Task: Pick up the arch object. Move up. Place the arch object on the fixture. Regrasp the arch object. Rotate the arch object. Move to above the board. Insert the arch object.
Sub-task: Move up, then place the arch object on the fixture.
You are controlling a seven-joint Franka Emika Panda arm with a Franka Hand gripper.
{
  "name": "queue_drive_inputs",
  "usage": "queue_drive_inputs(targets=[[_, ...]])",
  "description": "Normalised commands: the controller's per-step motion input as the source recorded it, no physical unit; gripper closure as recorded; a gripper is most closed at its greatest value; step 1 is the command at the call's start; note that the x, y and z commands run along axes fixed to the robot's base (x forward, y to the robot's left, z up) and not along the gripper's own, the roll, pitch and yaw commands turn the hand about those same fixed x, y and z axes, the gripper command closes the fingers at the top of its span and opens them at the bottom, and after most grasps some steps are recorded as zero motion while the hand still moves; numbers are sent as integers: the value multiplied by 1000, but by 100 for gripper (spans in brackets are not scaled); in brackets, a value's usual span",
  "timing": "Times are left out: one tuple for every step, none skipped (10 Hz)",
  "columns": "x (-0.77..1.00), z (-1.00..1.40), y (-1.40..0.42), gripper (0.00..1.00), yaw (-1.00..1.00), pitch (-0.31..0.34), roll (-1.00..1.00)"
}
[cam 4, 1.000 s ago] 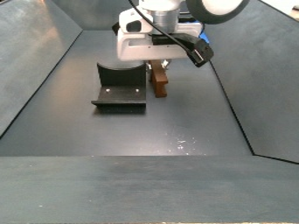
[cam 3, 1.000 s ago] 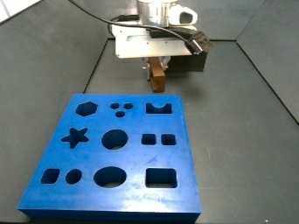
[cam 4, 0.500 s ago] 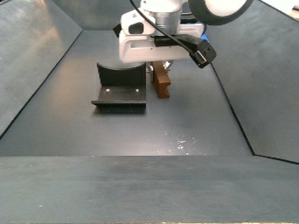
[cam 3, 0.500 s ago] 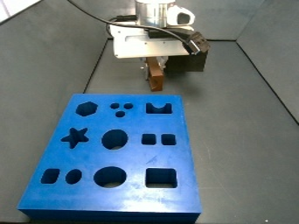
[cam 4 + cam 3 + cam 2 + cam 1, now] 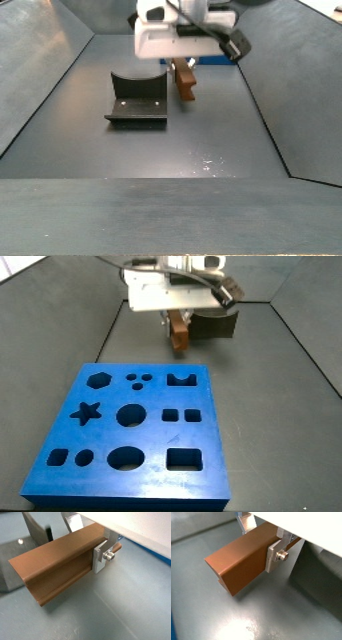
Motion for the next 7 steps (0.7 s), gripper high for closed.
queue_drive_inputs(targets=[[-16, 264, -5, 100, 1, 43, -51], [0, 1000, 0, 100, 0, 0, 0], [4, 1000, 2, 100, 5, -10, -9], [-8, 1000, 0, 100, 9, 10, -16], [-14, 1000, -2, 100, 17, 20, -32], [-18, 1000, -4, 100, 23, 24, -46], [-24, 1000, -5, 100, 24, 26, -61]])
